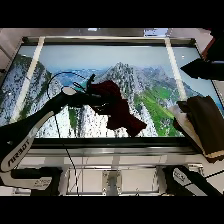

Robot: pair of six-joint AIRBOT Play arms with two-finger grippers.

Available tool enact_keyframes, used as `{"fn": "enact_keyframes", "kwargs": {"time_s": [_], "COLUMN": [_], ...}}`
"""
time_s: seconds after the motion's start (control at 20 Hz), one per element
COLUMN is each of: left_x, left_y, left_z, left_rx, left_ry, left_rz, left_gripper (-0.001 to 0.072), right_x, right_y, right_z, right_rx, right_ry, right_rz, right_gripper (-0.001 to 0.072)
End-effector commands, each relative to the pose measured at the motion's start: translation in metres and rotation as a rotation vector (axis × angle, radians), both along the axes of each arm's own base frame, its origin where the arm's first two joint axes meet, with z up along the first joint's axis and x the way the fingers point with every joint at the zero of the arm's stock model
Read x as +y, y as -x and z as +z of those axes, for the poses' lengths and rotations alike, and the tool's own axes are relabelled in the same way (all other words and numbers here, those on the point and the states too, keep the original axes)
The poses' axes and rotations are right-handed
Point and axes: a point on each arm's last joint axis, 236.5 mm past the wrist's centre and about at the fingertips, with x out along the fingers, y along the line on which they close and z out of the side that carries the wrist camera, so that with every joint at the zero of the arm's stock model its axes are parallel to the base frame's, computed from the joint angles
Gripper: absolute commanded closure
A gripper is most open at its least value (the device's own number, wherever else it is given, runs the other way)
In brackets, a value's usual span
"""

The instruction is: Fold the shirts.

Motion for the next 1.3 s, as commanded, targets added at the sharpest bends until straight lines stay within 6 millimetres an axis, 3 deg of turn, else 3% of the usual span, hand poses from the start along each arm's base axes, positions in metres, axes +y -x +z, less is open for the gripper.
{"fn": "enact_keyframes", "kwargs": {"time_s": [0.0, 0.1, 0.25, 0.4, 0.5, 0.7, 0.9, 1.0, 1.05, 1.2, 1.25], "left_x": [0.005, 0.012, 0.025, 0.036, 0.022, -0.021, -0.032, -0.044, -0.049, -0.06, -0.063], "left_y": [-0.022, -0.012, 0.049, 0.075, 0.07, 0.048, 0.056, 0.04, 0.027, -0.003, -0.007], "left_z": [0.014, -0.004, -0.037, -0.065, -0.073, -0.069, -0.106, -0.102, -0.094, -0.067, -0.059], "left_rx": [-0.029, 0.04, 0.147, 0.15, 0.087, 0.061, 0.167, 0.2, 0.2, 0.149, 0.109], "left_ry": [0.016, -0.054, -0.227, -0.406, -0.445, -0.345, -0.352, -0.275, -0.226, -0.143, -0.136], "left_rz": [0.062, 0.052, -0.169, -0.259, -0.233, -0.074, -0.058, 0.036, 0.098, 0.181, 0.167], "left_gripper": [-0.0002, -0.0002, -0.0001, -0.0002, -0.0001, 0.0005, 0.0004, 0.0008, 0.0063, 0.0553, 0.0671], "right_x": [0.009, 0.009, 0.003, 0.0, 0.002, 0.006, 0.004, 0.004, 0.004, 0.003, 0.003], "right_y": [0.019, 0.02, 0.021, 0.017, 0.015, 0.014, 0.01, 0.01, 0.01, 0.01, 0.01], "right_z": [-0.036, -0.068, -0.121, -0.152, -0.159, -0.156, -0.155, -0.155, -0.156, -0.156, -0.156], "right_rx": [0.155, 0.208, 0.281, 0.298, 0.297, 0.29, 0.274, 0.275, 0.276, 0.275, 0.275], "right_ry": [-0.005, -0.016, -0.009, -0.036, -0.06, -0.083, -0.08, -0.08, -0.079, -0.078, -0.077], "right_rz": [0.088, 0.098, 0.064, 0.009, -0.008, -0.007, -0.019, -0.019, -0.019, -0.018, -0.018], "right_gripper": [0.034, 0.034, 0.034, 0.034, 0.034, 0.034, 0.0341, 0.034, 0.034, 0.0341, 0.0341]}}
